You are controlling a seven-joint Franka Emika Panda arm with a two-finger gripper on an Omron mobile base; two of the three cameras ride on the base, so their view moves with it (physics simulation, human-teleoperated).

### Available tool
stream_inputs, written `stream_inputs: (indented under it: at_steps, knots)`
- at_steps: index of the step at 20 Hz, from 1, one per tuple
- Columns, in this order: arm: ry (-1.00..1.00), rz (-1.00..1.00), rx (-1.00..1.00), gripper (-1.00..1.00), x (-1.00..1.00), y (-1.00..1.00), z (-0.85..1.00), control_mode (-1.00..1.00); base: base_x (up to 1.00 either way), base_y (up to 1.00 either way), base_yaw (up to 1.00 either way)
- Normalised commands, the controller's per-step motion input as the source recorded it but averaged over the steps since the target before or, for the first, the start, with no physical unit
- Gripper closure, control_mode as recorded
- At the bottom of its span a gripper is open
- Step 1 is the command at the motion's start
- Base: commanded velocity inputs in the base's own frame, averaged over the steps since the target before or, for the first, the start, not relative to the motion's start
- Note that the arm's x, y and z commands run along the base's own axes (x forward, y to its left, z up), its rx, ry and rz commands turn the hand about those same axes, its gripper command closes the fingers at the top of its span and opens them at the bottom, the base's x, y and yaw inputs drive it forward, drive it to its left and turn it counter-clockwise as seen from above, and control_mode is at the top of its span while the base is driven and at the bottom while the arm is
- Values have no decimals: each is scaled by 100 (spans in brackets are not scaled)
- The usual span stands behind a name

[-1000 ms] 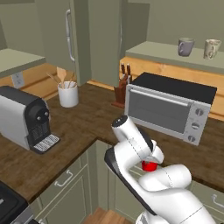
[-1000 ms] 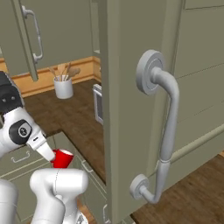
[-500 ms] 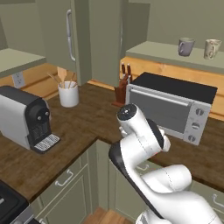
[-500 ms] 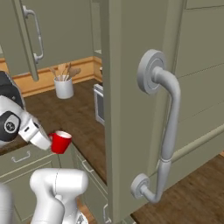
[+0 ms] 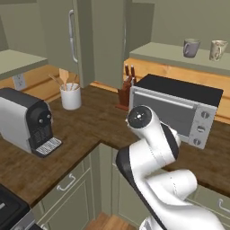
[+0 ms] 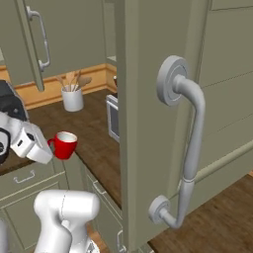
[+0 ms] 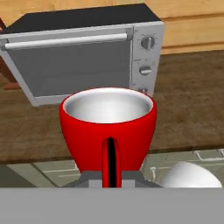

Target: Gather all objects into one cabinet and sort the glasses and bowls to opposite sides.

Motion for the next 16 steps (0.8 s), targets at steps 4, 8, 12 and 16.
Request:
stream_inputs:
  at_steps: [4,8,12,16]
  knots:
    - [-34,10,1,100,9,-32,95,-100,0,0,0]
    - [-17,2,1,100,14,-8,62,-100,0,0,0]
    - [2,0,0,100,8,0,0,-100,0,0,0]
    - [1,0,0,100,0,-29,78,-100,0,0,0]
